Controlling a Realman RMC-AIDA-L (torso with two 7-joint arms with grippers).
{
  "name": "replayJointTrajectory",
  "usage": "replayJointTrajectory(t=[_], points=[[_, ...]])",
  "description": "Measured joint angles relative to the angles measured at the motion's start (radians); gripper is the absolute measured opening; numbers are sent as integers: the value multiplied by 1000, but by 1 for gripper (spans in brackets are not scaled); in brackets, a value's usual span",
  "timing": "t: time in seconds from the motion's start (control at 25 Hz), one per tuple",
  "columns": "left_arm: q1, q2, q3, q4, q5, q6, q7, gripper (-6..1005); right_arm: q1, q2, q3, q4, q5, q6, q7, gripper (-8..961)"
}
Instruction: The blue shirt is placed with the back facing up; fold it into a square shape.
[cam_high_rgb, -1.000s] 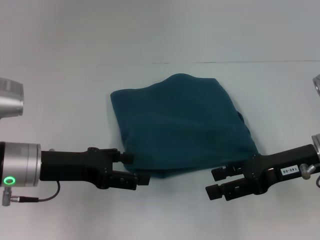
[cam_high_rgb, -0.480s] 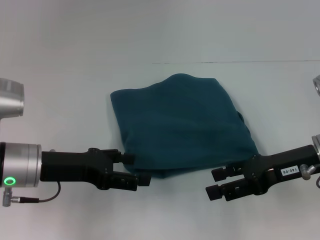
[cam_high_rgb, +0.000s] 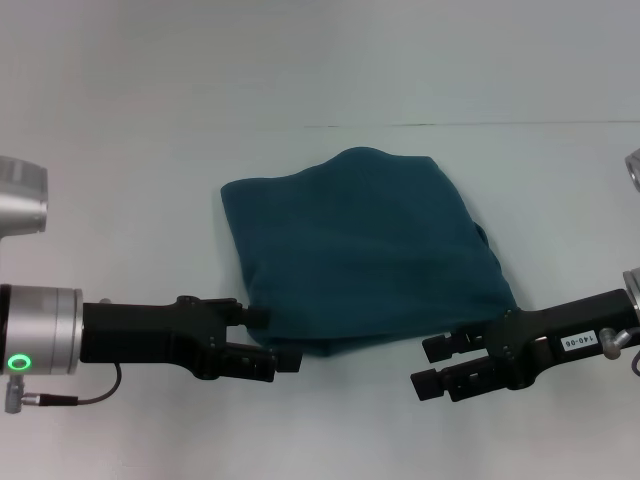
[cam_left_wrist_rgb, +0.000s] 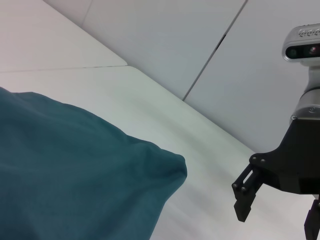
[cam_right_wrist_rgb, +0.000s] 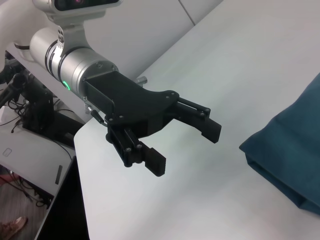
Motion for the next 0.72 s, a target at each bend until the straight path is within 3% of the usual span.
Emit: replayJointTrajectory(t=[0.72], points=[[0,0,-1,0,0,10,-1,935,-3,0,0,0,0,0,2,807]])
